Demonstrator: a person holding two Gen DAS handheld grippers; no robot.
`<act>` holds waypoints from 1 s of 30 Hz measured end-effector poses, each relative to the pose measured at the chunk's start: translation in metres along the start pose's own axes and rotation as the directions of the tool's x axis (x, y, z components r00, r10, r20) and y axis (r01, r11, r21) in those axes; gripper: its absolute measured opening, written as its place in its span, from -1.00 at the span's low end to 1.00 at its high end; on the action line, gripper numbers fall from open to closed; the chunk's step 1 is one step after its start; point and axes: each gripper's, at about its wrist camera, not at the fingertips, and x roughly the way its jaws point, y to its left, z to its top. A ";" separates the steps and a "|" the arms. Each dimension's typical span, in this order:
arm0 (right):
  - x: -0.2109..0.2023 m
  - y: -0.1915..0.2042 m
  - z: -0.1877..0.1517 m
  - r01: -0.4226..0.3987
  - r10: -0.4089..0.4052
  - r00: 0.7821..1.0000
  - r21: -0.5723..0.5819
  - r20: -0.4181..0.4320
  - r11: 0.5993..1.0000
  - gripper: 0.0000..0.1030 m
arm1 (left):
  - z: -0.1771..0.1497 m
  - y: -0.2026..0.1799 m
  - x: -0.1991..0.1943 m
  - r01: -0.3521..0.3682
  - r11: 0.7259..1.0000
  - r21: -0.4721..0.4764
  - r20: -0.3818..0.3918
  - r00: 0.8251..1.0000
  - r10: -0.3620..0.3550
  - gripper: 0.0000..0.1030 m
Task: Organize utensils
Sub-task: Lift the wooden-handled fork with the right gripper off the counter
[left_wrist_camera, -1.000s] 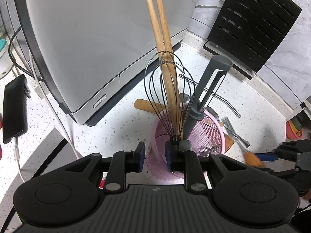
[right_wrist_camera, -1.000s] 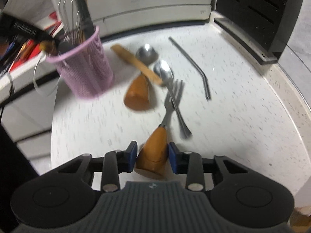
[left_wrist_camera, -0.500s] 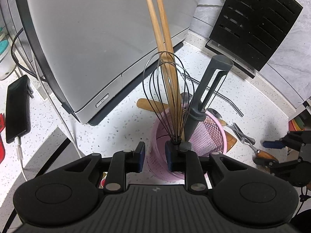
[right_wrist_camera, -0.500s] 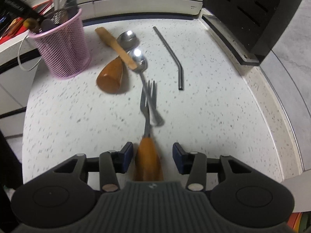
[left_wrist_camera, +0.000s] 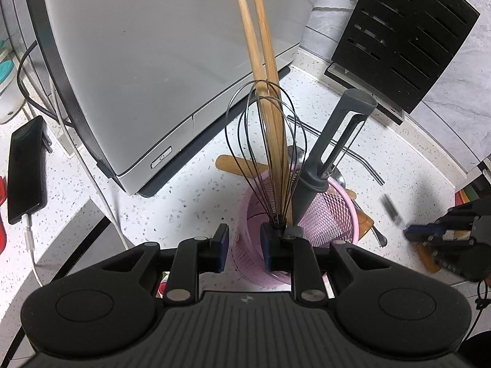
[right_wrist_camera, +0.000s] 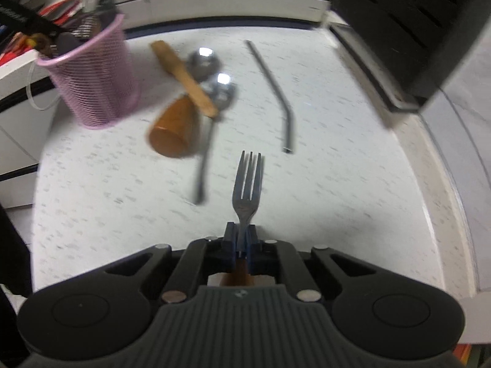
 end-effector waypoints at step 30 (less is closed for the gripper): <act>0.002 -0.032 -0.010 0.033 -0.035 0.999 0.097 0.022 0.995 -0.91 | 0.001 -0.001 0.002 -0.007 1.000 0.000 0.000 1.000 0.007 -0.50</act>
